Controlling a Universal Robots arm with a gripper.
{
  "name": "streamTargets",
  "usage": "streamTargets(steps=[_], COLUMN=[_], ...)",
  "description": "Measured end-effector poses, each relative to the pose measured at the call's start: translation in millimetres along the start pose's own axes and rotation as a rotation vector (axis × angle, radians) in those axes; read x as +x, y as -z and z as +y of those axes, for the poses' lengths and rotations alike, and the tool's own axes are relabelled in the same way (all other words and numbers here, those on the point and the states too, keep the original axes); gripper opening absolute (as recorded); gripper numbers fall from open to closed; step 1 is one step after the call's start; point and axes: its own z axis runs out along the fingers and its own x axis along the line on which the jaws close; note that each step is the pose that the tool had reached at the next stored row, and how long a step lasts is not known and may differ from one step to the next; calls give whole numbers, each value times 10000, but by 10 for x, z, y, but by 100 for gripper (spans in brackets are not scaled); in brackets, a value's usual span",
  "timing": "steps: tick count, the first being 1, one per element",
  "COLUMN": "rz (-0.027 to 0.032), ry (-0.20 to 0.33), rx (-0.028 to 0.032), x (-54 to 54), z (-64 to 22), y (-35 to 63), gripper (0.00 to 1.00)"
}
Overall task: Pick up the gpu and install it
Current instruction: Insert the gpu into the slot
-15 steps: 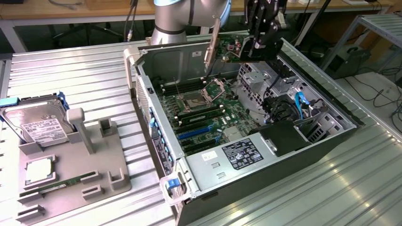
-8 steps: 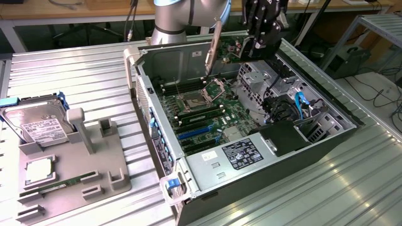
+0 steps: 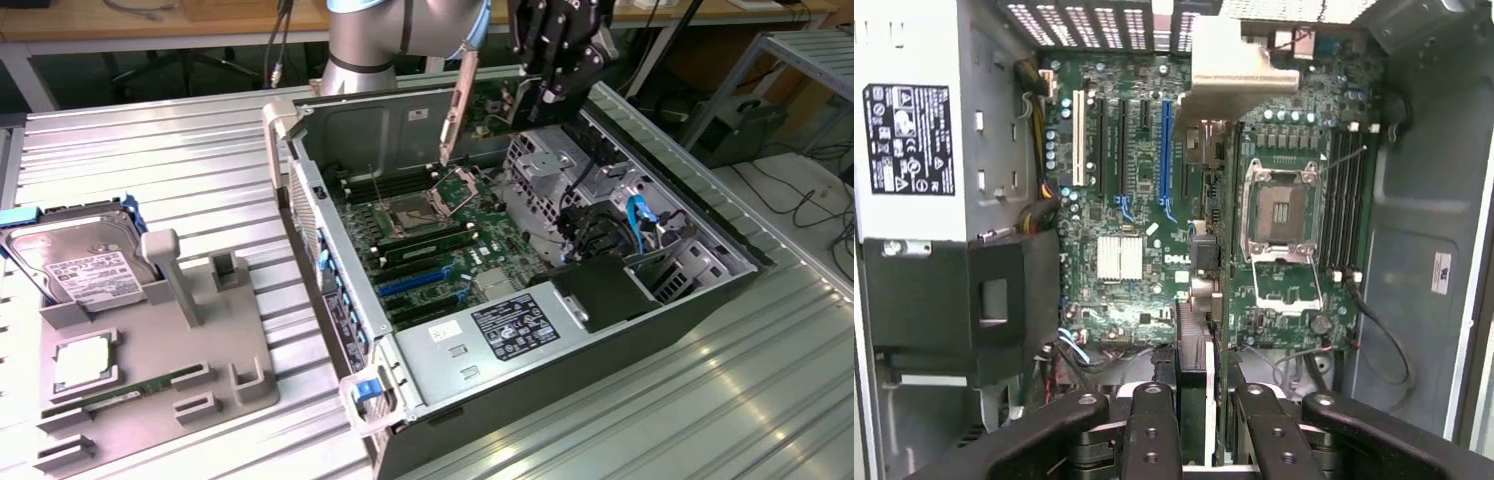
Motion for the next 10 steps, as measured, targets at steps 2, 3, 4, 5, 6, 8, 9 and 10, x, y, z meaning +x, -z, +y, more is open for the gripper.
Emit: streamTargets(steps=[2,3,4,5,6,8,9,10], rz=[-20,-30,-46,-70,-84,-105,-114,-125], ry=[263,401,615,927,1125,1399,1531,1662], rx=[-4,-6,-10,-15,-18,-23,-25,-26], x=[0,0,0,0,0,0,0,0], z=[0,0,0,0,0,1,0,0], y=[-1,-2,-3,-4,-5,-6,-7,-8], gripper=[27,27,27,27,27,27,27,27])
